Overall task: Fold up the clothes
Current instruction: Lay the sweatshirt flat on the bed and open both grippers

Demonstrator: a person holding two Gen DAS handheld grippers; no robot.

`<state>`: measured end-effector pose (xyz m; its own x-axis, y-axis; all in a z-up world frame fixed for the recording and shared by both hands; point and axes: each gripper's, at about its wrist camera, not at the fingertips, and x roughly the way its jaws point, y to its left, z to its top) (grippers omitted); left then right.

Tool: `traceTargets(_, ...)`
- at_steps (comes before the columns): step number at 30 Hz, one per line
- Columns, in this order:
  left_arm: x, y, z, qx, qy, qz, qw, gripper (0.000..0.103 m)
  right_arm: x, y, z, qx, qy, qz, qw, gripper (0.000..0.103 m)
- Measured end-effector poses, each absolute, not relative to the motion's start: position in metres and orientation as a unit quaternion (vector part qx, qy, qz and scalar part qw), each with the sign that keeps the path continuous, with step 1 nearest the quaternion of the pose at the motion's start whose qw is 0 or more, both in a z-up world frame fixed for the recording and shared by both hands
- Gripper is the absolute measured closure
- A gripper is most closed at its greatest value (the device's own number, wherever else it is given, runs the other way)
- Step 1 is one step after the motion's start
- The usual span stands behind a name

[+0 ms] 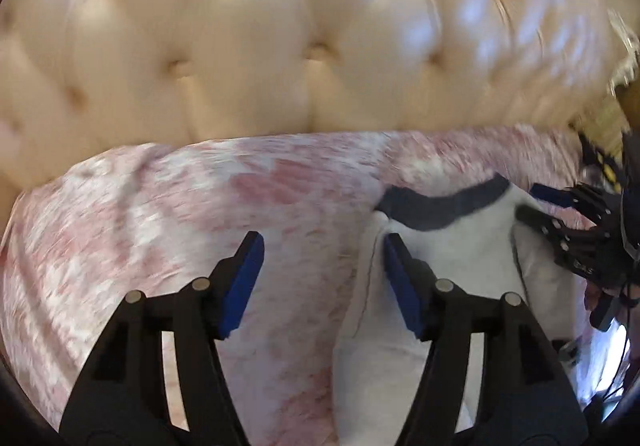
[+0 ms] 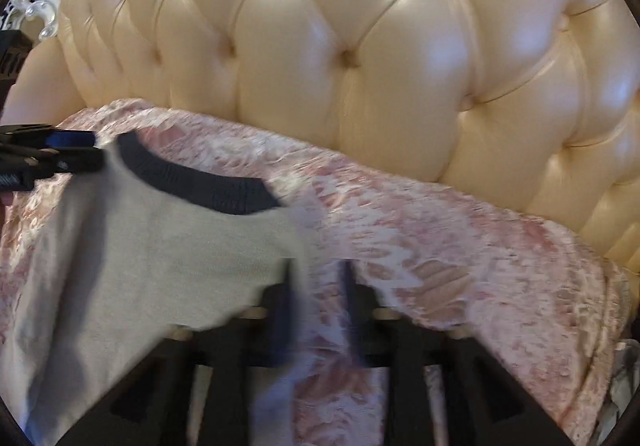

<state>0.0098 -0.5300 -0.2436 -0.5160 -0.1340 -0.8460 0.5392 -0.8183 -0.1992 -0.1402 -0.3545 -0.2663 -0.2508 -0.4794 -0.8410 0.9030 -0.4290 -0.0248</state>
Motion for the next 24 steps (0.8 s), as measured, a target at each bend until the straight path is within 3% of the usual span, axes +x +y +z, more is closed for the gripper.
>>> traceTargets(2, 0.035, -0.531, -0.224, 0.435, 0.231, -0.845, 0.21, 0.038, -0.144, -0.342, -0.251, 0.393, 0.251, -0.757, 0.457, 0.03)
traceTargets(3, 0.053, -0.528, -0.213, 0.423, 0.245, -0.847, 0.21, 0.038, -0.149, -0.342, -0.244, 0.39, 0.244, -0.761, 0.458, 0.024)
traceTargets(10, 0.184, -0.458, -0.168, 0.364, 0.349, -0.836, 0.214, 0.038, -0.086, -0.271, -0.184, 0.319, 0.259, -0.791, 0.453, 0.021)
traceTargets(15, 0.255, -0.379, -0.178, 0.361, 0.378, -0.825, 0.213, 0.038, -0.065, -0.239, -0.174, 0.346, 0.246, -0.804, 0.417, 0.021)
traceTargets(19, 0.305, -0.343, -0.203, 0.346, 0.451, -0.8, 0.192, 0.039, -0.022, -0.203, -0.165, 0.354, 0.22, -0.792, 0.447, 0.021)
traceTargets(24, 0.325, -0.323, -0.234, 0.356, 0.51, -0.766, 0.162, 0.059, 0.045, -0.165, -0.181, 0.383, 0.184, -0.769, 0.478, 0.021)
